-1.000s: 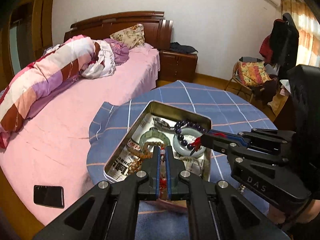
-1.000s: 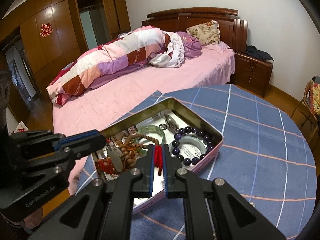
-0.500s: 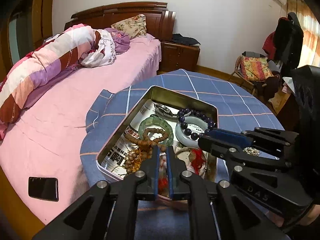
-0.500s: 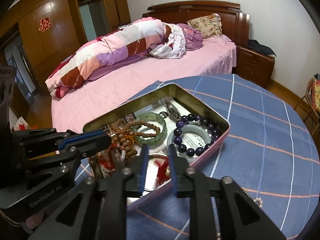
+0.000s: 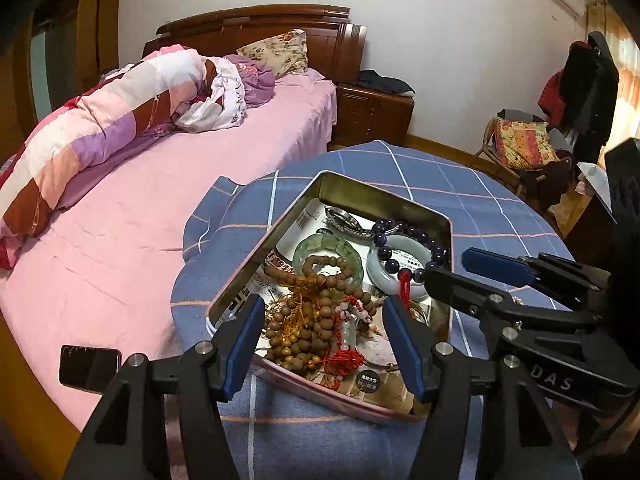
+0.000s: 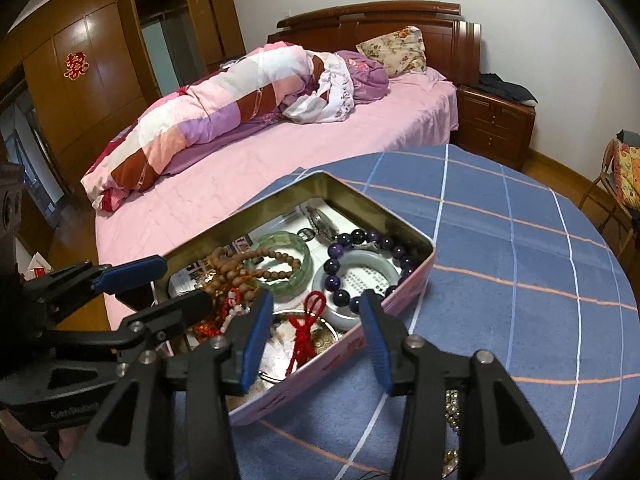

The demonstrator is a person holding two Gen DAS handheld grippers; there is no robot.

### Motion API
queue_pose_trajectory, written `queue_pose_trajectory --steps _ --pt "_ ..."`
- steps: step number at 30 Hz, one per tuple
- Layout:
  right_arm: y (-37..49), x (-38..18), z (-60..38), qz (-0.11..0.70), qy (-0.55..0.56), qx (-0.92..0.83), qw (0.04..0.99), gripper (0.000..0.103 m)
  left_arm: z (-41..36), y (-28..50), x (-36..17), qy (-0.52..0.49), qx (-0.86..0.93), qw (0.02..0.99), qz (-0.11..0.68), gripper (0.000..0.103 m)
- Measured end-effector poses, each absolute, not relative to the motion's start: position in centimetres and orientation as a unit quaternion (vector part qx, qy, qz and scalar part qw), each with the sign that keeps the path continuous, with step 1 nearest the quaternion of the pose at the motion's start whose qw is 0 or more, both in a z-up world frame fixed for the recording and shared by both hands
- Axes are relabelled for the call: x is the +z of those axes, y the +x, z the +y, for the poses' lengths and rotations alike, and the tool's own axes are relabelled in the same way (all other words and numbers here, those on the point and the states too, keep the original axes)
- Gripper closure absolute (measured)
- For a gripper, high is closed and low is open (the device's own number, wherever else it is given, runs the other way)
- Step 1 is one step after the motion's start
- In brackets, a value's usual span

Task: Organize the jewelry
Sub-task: 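Grasp the gold bead necklace with the right tool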

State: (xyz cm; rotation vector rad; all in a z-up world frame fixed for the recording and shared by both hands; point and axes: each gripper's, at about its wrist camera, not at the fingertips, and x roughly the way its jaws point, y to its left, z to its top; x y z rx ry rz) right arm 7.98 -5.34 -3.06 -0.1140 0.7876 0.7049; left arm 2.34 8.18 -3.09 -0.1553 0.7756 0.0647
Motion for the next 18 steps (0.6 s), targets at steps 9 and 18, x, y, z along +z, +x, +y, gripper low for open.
queue_pose_trajectory --steps 9,18 --pt "8.2 -3.1 -7.3 0.371 -0.042 0.325 0.869 0.041 8.3 2.3 -3.1 -0.085 0.033 0.92 0.38 0.034" --pt "8.5 -4.6 -14.2 0.388 -0.018 0.258 0.885 0.037 7.7 2.5 -3.9 -0.073 0.061 0.919 0.382 0.031"
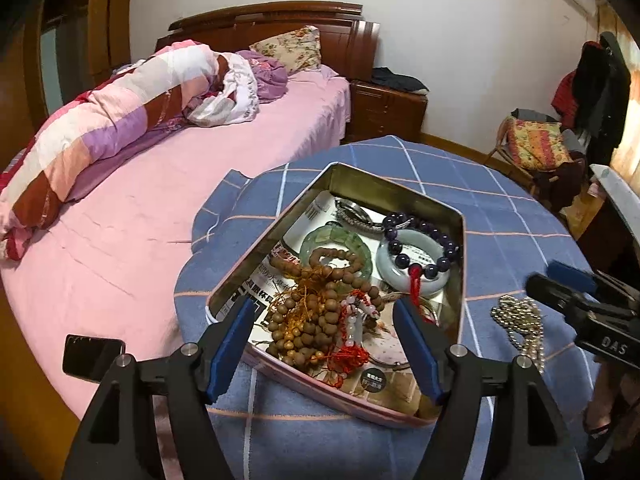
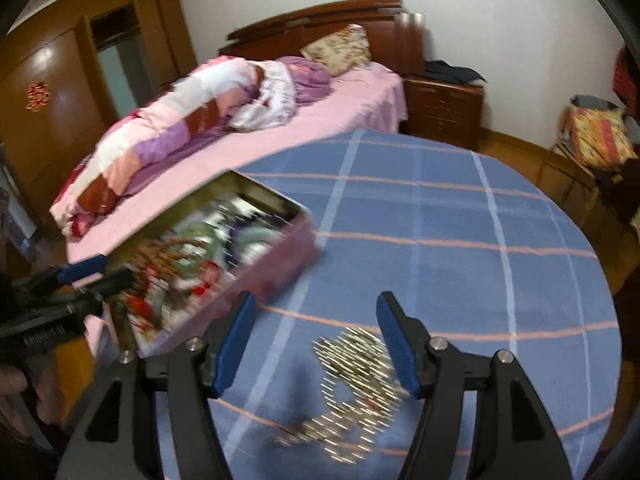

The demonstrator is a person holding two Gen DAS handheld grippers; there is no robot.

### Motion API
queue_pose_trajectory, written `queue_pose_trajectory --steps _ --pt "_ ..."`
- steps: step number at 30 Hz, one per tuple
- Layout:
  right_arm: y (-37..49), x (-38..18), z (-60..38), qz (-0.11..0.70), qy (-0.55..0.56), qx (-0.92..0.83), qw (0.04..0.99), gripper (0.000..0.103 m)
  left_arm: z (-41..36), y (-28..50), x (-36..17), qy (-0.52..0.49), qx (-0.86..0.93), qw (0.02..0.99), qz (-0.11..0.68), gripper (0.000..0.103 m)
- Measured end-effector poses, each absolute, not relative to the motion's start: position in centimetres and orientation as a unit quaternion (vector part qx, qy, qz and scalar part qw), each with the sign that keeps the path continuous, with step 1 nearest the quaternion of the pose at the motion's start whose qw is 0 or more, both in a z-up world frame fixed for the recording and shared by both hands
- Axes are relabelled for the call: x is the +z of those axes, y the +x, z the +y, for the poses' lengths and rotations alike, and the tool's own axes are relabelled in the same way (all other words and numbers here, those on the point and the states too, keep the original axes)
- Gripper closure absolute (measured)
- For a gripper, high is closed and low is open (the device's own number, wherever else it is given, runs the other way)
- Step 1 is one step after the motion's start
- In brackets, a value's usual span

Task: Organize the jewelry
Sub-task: 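Grasp the gold bead necklace with the right tool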

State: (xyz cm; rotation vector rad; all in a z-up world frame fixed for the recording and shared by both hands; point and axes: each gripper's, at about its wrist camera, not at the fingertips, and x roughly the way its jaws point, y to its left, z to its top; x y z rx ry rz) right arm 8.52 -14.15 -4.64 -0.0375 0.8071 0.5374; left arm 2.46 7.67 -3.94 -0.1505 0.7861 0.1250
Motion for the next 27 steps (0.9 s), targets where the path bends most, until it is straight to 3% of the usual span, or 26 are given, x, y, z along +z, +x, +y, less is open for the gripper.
queue_pose_trajectory --steps 13,17,27 --pt "5.7 -6.9 -17.3 0.413 -0.031 0.233 0.88 0.037 5.2 2.3 -4.2 -0.054 0.09 0.921 0.376 0.031" --pt "5.6 -7.1 -16.3 0.409 -0.053 0.239 0.879 0.048 4.3 2.4 -4.3 -0.044 0.083 0.921 0.378 0.031" --pt "7.5 -7.6 -13.6 0.406 -0.092 0.244 0.876 0.059 3.0 2.7 -4.6 -0.03 0.073 0.921 0.381 0.031"
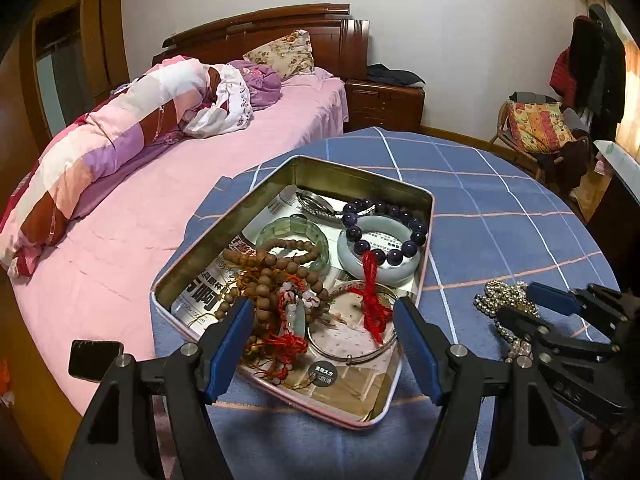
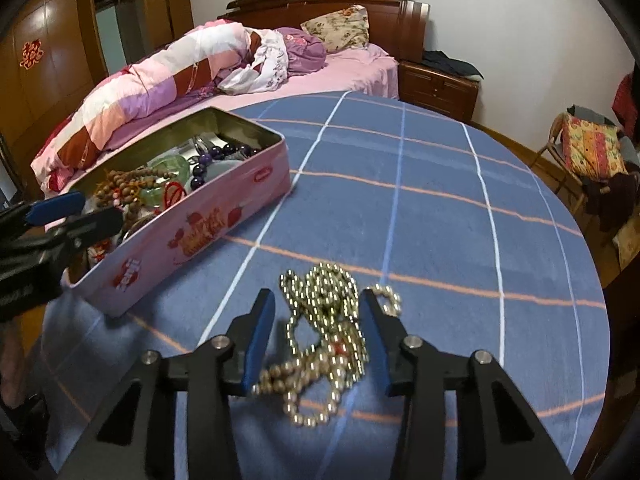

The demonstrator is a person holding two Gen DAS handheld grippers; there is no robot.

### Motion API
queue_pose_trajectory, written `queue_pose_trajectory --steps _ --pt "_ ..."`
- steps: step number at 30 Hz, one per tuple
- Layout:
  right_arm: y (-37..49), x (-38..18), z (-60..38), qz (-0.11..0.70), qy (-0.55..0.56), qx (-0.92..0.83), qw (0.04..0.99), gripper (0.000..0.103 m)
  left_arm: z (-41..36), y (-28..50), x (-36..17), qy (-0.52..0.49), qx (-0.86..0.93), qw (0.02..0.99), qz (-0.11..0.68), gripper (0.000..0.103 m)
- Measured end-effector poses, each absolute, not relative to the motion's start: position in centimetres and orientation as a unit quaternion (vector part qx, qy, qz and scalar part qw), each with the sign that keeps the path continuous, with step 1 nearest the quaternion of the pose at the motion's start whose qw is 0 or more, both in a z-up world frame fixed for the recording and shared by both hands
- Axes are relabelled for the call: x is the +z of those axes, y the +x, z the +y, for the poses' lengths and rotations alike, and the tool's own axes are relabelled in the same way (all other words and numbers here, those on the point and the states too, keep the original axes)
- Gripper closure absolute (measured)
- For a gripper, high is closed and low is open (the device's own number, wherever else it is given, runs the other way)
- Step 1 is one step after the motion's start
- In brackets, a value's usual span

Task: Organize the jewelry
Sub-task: 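Grasp the gold bead necklace with the right tool, then grasp the white pearl necklace with the left tool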

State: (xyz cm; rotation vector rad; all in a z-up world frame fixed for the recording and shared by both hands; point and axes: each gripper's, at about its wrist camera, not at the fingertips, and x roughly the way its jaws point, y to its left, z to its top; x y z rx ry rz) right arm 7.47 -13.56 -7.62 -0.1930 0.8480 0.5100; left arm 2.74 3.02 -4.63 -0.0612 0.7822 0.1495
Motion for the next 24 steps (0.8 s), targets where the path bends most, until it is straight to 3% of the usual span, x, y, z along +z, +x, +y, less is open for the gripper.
queue_pose_trajectory --steps 3,5,9,24 --pt "8.1 -8.3 -12.7 0.413 -0.108 0.246 0.87 0.067 2.9 3.1 -4.6 -0.03 0.071 0.922 0.38 0.031" --pt "8.1 -8.3 -12.5 0.416 -0.11 0.249 0.867 0.08 2.8 3.3 -4.4 -0.03 0.07 0.924 0.375 0.031" --pt "7.5 -8.1 -12.6 0.411 -0.114 0.251 0.869 0.09 2.8 4.0 -4.1 -0.032 0.071 0.926 0.37 0.031" --pt "6.1 -1.8 -19.6 0.324 0.011 0.215 0.921 0.09 -1.4 4.8 -3.3 -0.011 0.008 0.929 0.369 0.031"
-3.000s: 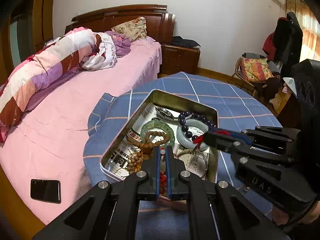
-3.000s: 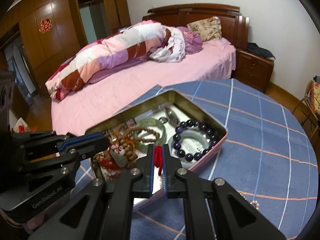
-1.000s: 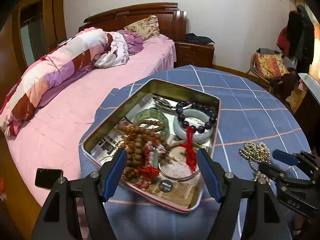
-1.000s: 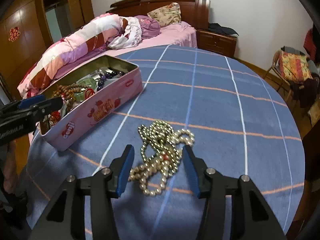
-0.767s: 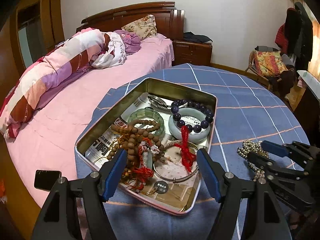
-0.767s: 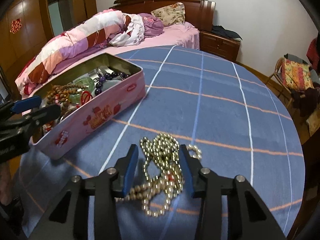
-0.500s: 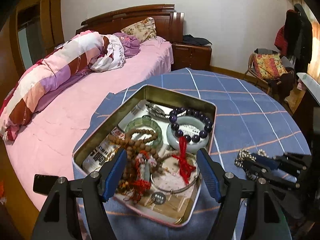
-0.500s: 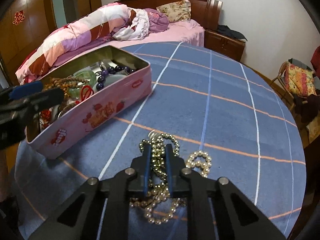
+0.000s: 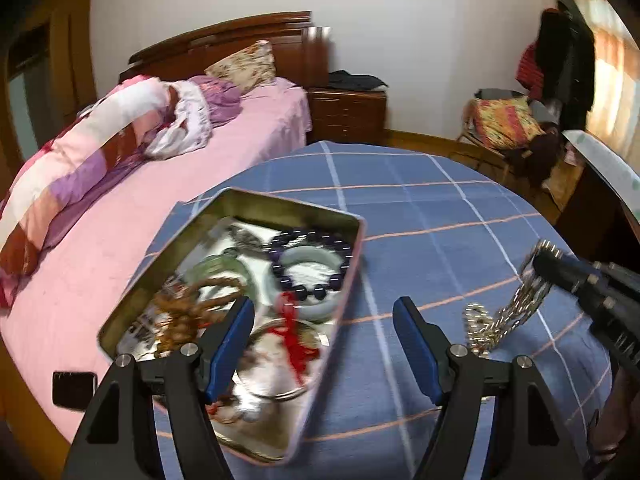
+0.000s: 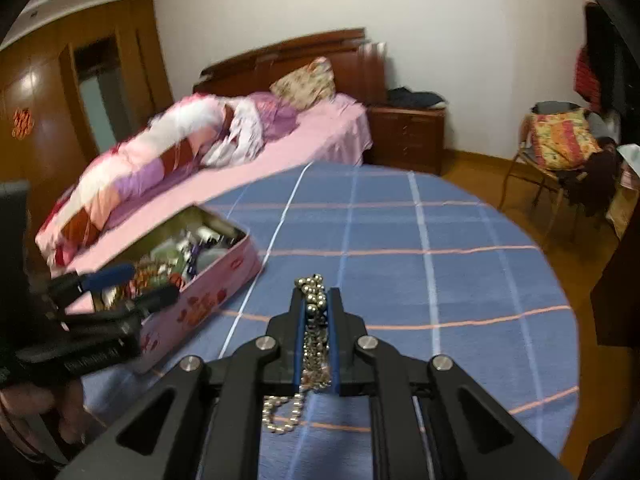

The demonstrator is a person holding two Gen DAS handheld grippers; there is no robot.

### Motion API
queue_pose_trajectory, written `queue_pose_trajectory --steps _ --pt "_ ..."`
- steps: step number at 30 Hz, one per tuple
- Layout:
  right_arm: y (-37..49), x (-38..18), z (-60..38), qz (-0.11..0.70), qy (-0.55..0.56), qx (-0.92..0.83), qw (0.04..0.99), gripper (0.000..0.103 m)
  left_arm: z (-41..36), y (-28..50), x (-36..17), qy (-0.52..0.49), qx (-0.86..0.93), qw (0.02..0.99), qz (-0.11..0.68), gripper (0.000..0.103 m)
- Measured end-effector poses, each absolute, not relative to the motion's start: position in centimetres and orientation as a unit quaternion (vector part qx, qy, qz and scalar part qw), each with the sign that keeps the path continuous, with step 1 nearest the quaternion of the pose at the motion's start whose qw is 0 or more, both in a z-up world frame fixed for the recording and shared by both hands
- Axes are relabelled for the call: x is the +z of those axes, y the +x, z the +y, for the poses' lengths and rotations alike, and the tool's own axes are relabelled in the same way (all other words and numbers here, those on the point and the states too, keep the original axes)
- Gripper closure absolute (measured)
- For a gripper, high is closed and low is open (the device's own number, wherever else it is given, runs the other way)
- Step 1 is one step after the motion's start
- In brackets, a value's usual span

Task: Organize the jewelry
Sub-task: 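Grasp the white pearl necklace with the left tool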

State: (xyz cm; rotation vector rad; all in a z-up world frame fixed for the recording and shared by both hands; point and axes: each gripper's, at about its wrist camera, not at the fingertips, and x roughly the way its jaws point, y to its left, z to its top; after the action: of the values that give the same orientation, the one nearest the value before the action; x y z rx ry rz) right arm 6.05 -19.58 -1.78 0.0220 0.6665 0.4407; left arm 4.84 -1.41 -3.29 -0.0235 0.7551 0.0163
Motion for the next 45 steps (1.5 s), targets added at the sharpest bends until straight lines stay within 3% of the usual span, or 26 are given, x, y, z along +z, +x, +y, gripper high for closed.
queue_pose_trajectory --steps 16,38,39,41,42,45 --pt "8.0 -3.6 -25.1 0.332 0.046 0.089 0.938 0.09 -7.4 6.9 -5.3 0.028 -0.062 0.915 0.398 0.031" --pt "7.4 -6.1 -23.9 0.367 0.028 0.106 0.924 0.09 -11.2 8.1 -8.5 0.056 -0.117 0.884 0.449 0.031" --pt "7.4 -6.1 -23.9 0.367 0.027 0.107 0.924 0.09 -11.0 8.2 -8.6 0.05 -0.115 0.883 0.452 0.033" --pt "7.4 -6.2 -23.8 0.367 0.027 0.108 0.923 0.09 -10.8 8.1 -8.3 0.044 -0.122 0.886 0.446 0.058" --pt "7.5 -6.2 -23.7 0.368 0.026 0.109 0.923 0.09 -10.8 7.9 -8.2 0.052 -0.124 0.886 0.443 0.078" --pt "7.5 -6.2 -23.5 0.37 0.023 0.111 0.922 0.09 -10.4 7.9 -8.3 0.047 -0.128 0.887 0.441 0.09"
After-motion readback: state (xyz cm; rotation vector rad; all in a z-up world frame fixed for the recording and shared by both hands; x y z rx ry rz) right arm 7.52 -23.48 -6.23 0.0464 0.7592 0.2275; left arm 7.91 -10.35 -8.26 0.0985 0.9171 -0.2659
